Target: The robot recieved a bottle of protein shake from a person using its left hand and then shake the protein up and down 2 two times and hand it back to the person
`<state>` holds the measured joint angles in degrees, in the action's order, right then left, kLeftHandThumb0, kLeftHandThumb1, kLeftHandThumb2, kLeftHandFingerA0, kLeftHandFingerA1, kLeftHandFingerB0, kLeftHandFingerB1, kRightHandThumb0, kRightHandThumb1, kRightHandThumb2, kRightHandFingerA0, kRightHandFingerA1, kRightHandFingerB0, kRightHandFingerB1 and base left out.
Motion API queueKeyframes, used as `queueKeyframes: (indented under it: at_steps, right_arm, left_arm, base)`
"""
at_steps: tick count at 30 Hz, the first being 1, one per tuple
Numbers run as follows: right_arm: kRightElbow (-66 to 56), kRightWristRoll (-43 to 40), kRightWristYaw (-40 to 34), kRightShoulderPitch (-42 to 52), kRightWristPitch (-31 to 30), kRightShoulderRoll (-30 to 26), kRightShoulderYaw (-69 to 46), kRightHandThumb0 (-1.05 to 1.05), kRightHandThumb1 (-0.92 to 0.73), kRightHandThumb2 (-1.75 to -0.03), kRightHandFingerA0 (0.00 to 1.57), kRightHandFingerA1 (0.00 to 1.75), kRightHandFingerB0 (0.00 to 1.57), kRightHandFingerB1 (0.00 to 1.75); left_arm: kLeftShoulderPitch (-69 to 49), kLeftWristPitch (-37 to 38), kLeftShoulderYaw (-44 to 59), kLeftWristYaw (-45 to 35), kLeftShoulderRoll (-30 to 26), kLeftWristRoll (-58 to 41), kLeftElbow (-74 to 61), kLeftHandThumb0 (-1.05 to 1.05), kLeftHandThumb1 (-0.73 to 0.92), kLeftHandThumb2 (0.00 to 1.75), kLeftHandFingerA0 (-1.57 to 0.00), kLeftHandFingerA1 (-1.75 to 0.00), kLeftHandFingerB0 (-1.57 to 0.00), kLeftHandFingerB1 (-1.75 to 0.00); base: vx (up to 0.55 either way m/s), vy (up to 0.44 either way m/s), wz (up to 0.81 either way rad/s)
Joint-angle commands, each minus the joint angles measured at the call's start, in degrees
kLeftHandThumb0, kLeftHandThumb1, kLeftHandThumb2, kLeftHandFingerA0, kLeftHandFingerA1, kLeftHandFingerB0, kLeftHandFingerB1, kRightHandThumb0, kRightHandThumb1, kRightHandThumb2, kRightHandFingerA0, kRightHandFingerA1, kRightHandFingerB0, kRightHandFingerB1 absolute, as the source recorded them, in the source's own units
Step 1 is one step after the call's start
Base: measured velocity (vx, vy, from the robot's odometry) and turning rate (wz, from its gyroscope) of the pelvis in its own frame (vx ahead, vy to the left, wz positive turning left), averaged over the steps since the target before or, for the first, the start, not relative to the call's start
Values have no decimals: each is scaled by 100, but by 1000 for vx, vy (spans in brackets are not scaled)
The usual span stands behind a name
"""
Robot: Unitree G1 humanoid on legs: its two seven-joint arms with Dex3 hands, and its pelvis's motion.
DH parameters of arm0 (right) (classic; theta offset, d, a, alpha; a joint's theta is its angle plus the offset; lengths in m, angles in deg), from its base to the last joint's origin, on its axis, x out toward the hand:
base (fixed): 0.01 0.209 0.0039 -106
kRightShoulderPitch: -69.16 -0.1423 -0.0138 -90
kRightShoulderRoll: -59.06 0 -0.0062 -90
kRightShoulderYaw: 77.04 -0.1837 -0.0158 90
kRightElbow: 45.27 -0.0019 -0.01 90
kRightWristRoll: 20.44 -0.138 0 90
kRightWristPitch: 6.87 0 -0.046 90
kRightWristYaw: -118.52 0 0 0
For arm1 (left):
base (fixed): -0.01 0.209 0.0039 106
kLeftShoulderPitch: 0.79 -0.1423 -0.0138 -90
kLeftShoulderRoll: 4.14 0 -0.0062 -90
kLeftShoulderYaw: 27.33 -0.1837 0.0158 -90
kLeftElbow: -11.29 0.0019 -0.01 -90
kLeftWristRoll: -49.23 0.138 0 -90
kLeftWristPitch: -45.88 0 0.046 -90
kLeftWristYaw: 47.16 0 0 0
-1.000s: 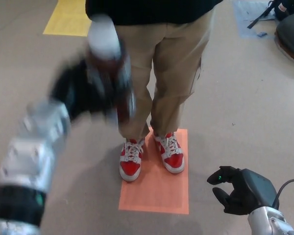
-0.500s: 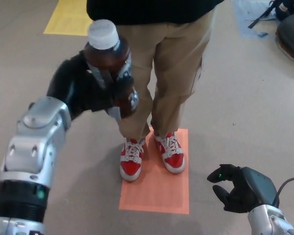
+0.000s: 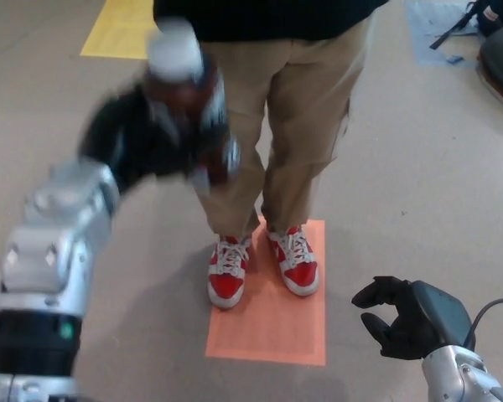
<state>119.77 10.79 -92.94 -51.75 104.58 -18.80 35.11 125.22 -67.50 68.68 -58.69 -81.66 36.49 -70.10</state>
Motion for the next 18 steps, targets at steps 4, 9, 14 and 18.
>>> queueKeyframes:
  at_steps: [4,9,14,18]
  right_arm:
    - [49,-24,55,27,-2,-18,-57,-40,-67,-82,93,87,81,53]
    - [51,65,6,34,-30,-55,32,-44,-70,-78,96,83,80,54]
    - [55,-5,40,122,-49,-38,-9,-43,-69,-78,93,77,80,52]
    - [47,-56,36,361,62,-19,-54,-47,-73,-76,89,75,81,53]
  left_arm:
    - [-1122,5,-996,-335,-97,562,1184,-20,77,70,-85,-137,-74,-95]
    - [-1183,112,-1332,-460,-211,616,1217,-22,76,75,-80,-148,-71,-105]
    - [-1096,107,-1289,-506,-240,560,984,-24,74,76,-85,-144,-72,-103]
    - [-1285,-56,-1196,-535,-198,444,584,-22,75,76,-83,-147,-73,-105]
  base:
    - [0,0,0]
    - [0,0,0]
    - [0,0,0]
    - [0,0,0]
